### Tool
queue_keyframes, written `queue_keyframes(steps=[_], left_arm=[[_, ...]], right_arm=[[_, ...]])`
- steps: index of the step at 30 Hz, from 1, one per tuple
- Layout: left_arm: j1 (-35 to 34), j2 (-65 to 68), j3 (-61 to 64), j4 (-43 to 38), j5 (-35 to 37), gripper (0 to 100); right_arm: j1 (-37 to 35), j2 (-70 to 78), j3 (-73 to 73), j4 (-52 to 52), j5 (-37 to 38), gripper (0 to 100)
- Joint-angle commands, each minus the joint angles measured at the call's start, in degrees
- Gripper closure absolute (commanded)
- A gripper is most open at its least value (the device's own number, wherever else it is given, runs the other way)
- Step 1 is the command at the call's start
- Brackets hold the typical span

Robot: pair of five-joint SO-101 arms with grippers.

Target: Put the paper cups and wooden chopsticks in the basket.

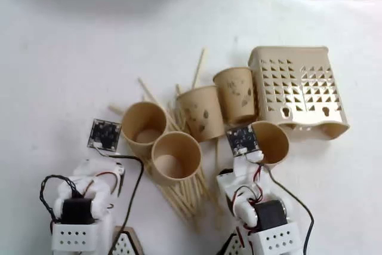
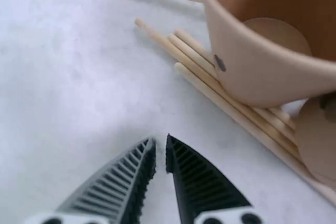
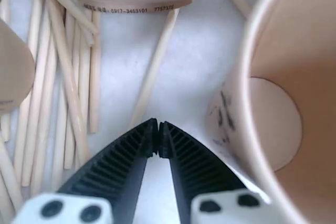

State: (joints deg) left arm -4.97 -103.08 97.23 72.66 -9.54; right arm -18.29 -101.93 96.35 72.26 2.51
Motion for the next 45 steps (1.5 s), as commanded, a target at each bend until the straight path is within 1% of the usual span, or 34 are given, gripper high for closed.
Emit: queue_keyframes(steps=[1, 3, 6, 8, 9, 13, 14, 17, 21, 25, 27, 30, 31, 36, 41, 45], left_arm=[[0.5, -0.3, -0.7, 0.4, -0.4, 94], [0.4, -0.3, -0.7, 0.4, -0.4, 94], [0.4, -0.3, -0.7, 0.4, -0.4, 94], [0.4, -0.3, -0.7, 0.4, -0.4, 94], [0.4, -0.3, -0.5, 0.4, -0.4, 94], [0.4, -0.3, -0.3, 0.4, -0.4, 94], [0.4, -0.3, -0.3, 0.4, -0.4, 94], [0.4, -0.3, -0.3, 0.4, -0.4, 94], [0.4, -0.3, -0.3, 0.4, -0.4, 94], [0.4, -0.3, -0.3, 0.4, -0.4, 94], [0.4, -0.3, -0.3, 0.4, -0.4, 94], [0.4, -0.3, -0.3, 0.4, -0.4, 94], [0.4, -0.3, -0.3, 0.4, -0.4, 94], [0.4, -0.3, -0.3, 0.4, -0.4, 94], [0.4, -0.3, -0.3, 0.4, -0.4, 94], [0.4, -0.3, -0.3, 0.4, -0.4, 94]], right_arm=[[0.1, -1.3, -1.3, 0.5, -0.5, 97.8], [3.6, -1.3, -4.7, 1.5, -0.5, 97.8], [11.3, -1.3, -9.1, 2.0, -0.5, 97.8], [14.9, -1.3, -11.7, 1.5, -0.3, 97.8], [16.2, -1.3, -13.2, 1.3, 1.4, 97.8], [21.2, -1.1, -19.8, 1.4, 16.7, 97.7], [22.3, -1.1, -21.5, 1.5, 18.5, 97.7], [23.9, -1.1, -26.3, 1.7, 19.2, 97.7], [23.5, -1.0, -33.0, 4.9, 20.2, 97.3], [24.0, -0.9, -38.2, 5.8, 20.0, 90.6], [24.0, -0.2, -40.4, 6.8, 20.2, 90.2], [24.0, 4.6, -43.7, 6.9, 20.6, 90.1], [24.7, 7.1, -45.0, 7.1, 21.7, 90.1], [31.9, 22.8, -55.0, 7.3, 24.6, 89.8], [39.1, 35.6, -64.6, 7.6, 33.9, 89.6], [43.3, 40.3, -66.3, 7.3, 44.5, 86.3]])
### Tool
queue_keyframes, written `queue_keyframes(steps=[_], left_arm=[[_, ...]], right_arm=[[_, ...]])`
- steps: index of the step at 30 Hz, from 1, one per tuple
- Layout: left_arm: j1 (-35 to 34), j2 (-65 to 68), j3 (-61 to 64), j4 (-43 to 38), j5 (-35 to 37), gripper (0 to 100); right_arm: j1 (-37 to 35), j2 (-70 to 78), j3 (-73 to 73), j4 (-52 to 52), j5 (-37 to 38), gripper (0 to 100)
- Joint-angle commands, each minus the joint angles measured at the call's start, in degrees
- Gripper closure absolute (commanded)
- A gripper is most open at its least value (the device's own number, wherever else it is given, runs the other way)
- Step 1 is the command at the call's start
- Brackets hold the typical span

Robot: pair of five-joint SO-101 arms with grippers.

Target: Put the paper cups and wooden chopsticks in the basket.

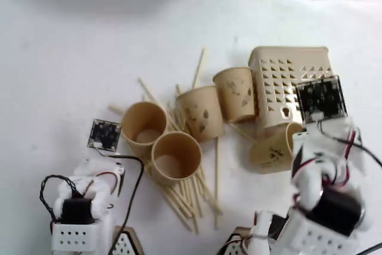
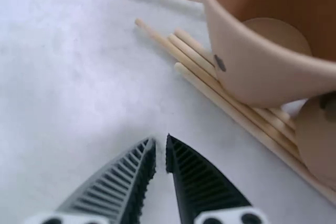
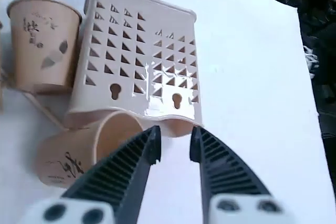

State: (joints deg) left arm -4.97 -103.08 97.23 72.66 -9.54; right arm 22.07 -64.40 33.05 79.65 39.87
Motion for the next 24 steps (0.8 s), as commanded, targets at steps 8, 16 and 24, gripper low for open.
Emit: queue_keyframes(steps=[8, 16, 24], left_arm=[[0.4, -0.3, -0.3, 0.4, -0.4, 94], [0.4, -0.3, -0.3, 0.4, -0.4, 94], [0.4, -0.3, -0.3, 0.4, -0.4, 94]], right_arm=[[10.6, 5.9, 3.3, -6.4, 27.0, 78.9], [11.3, 6.3, 26.7, -32.0, 36.0, 70.0], [10.1, 6.3, 40.1, -49.4, 36.2, 69.3]])
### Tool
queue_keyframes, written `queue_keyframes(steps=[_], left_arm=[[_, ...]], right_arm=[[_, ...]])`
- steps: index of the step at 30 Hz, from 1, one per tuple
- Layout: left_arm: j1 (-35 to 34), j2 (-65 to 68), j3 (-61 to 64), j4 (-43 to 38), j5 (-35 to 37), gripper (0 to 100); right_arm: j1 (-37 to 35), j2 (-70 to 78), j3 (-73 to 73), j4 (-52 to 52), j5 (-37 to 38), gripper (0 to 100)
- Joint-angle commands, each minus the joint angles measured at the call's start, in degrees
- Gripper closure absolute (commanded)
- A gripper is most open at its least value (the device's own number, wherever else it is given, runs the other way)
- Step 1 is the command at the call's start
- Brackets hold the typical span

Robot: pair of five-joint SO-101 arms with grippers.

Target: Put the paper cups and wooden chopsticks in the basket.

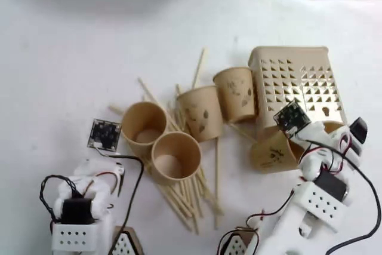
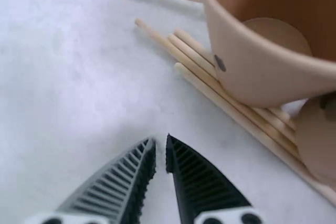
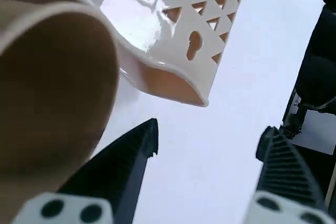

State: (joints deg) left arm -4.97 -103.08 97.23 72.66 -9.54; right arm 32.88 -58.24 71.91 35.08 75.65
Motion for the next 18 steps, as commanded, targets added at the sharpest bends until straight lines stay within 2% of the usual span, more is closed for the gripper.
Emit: queue_keyframes(steps=[1, 6, 10, 14, 18], left_arm=[[0.4, -0.3, -0.3, 0.4, -0.4, 94], [0.4, -0.3, -0.3, 0.4, -0.4, 94], [0.4, -0.3, -0.3, 0.4, -0.4, 94], [0.4, -0.3, -0.3, 0.4, -0.4, 94], [0.4, -0.3, -0.3, 0.4, -0.4, 94]], right_arm=[[-1.2, 0.1, 1.9, -5.9, 0.2, 69.3], [-3.6, 0.2, 4.0, -7.5, -0.1, 69.4], [-6.7, 0.2, 4.0, -7.5, -5.0, 71.9], [-9.6, 0.2, 3.9, -7.6, -6.9, 74.5], [-9.9, 1.9, 3.8, -10.9, -9.3, 74.5]])
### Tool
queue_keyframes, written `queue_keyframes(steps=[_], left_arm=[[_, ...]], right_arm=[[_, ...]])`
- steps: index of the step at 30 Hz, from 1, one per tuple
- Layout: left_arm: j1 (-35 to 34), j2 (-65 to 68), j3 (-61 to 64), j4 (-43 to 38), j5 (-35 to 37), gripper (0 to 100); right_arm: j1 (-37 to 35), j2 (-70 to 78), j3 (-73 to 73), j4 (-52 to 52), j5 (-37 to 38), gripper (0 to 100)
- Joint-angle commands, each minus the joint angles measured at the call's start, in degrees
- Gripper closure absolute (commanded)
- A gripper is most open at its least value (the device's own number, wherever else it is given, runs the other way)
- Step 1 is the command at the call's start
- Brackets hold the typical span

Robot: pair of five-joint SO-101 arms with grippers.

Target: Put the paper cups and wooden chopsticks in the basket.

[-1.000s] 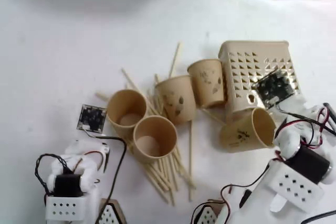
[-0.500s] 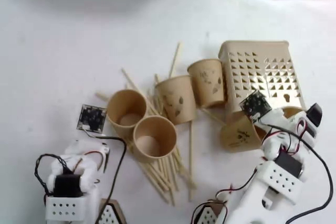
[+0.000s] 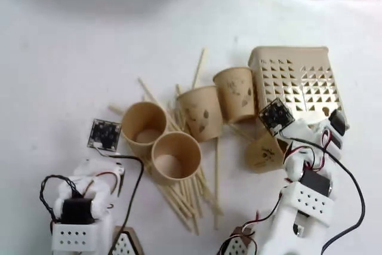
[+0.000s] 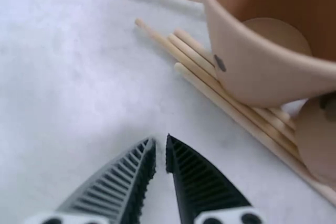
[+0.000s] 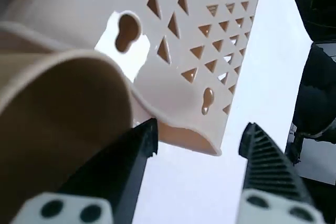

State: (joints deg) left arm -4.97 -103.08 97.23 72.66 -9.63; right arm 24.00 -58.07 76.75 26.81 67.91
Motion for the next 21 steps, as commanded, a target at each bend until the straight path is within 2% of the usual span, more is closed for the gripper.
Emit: queue_keyframes(steps=[1, 13, 15, 19, 21], left_arm=[[0.4, -0.3, -0.3, 0.4, -0.3, 94], [0.4, -0.3, -0.3, 0.4, -0.3, 94], [0.4, -0.3, -0.3, 0.4, -0.3, 94], [0.4, -0.3, -0.3, 0.4, -0.3, 94], [0.4, -0.3, -0.3, 0.4, -0.3, 94]], right_arm=[[-1.0, 3.3, -1.3, -3.9, -1.6, 74.5], [3.3, 38.4, -22.9, -4.8, -1.9, 75.0], [3.0, 41.5, -24.6, -4.8, -1.9, 79.0], [2.2, 41.6, -26.2, -4.8, -1.9, 95.9], [2.1, 39.6, -26.2, -4.8, -2.3, 97.8]])
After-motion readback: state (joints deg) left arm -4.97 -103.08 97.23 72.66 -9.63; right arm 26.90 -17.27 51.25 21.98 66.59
